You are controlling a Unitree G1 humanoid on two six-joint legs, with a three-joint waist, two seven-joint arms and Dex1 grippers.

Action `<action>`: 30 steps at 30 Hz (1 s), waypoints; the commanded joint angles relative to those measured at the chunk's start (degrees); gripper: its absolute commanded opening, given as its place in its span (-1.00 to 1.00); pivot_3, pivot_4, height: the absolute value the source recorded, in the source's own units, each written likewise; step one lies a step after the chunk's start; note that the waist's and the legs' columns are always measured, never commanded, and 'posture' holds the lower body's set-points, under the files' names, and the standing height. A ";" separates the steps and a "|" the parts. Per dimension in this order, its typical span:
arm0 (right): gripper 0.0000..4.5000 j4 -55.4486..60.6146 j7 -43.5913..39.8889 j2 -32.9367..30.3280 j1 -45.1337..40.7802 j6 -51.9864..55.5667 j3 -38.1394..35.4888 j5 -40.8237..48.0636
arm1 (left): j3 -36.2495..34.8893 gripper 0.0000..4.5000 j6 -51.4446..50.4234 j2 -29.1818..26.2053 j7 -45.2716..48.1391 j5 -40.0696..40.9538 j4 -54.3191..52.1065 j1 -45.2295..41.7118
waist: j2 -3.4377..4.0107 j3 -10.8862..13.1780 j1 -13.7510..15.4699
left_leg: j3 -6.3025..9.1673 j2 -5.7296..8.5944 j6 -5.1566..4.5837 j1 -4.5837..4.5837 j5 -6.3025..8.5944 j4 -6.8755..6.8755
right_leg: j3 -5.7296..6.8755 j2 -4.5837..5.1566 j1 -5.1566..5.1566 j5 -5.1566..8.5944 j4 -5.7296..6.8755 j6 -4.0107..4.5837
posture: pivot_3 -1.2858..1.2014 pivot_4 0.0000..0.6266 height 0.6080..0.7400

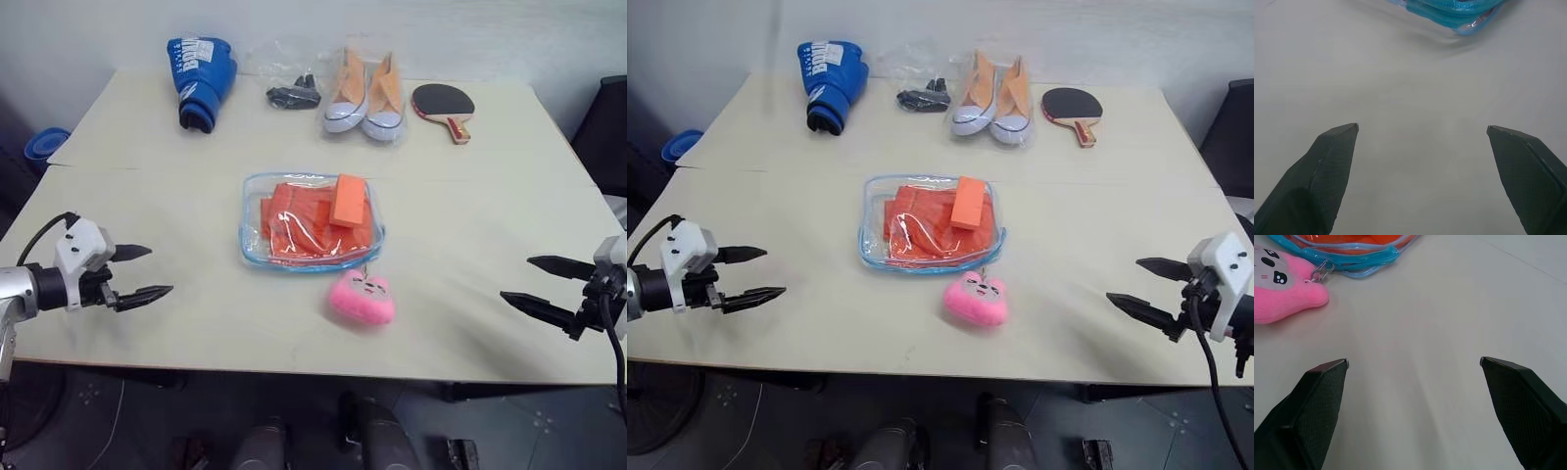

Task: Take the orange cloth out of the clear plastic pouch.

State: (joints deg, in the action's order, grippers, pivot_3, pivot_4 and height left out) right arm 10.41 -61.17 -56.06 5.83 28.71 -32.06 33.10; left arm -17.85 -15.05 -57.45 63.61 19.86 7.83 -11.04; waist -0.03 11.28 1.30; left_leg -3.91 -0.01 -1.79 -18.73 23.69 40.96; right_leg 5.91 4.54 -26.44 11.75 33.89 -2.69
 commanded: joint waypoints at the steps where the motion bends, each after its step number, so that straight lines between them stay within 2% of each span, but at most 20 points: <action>1: 1.00 1.32 0.33 0.32 0.24 -1.04 -2.65 0.29 | -0.19 0.99 2.12 -0.65 0.46 -0.65 0.70 -0.53 | 0.00 0.00 0.00 | 0.00 0.00 0.00 0.00 0.00 0.00 | 0.00 0.00 0.00 0.00 0.00 0.00 | 0.03 -0.52 1.00; 20: 1.00 2.38 4.31 2.06 -0.26 -1.16 -1.35 -0.31 | -0.05 0.99 -2.12 0.45 -1.11 0.89 0.12 -1.89 | 0.00 0.00 -0.01 | -0.01 0.00 0.02 0.00 -0.01 0.00 | 0.01 -0.02 0.00 0.00 0.07 0.00 | 0.03 -0.52 1.00; 28: 1.00 5.03 4.50 2.68 0.88 1.55 -1.01 1.21 | -0.88 0.99 -5.45 1.25 -1.59 3.21 -1.81 -1.66 | 0.00 0.00 0.00 | -0.01 0.01 0.02 -0.01 -0.02 0.01 | 0.01 -0.02 0.01 0.00 0.08 -0.01 | 0.03 -0.52 1.00; 30: 1.00 6.61 7.33 3.54 -0.68 3.34 0.44 1.50 | -1.09 0.99 -8.26 2.27 -1.78 5.82 -4.19 -2.14 | 0.00 0.00 0.00 | -0.01 0.01 0.02 0.00 -0.02 0.02 | 0.01 -0.02 0.01 0.00 0.08 -0.01 | 0.03 -0.52 1.00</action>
State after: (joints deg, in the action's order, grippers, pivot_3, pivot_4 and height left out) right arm 14.46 -55.69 -53.20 6.17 30.95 -31.66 33.28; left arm -17.16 -21.78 -55.77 62.07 23.24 6.55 -12.76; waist -0.03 11.28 1.30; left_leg -3.92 0.00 -1.76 -18.73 23.68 40.98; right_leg 5.92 4.52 -26.42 11.74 33.98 -2.70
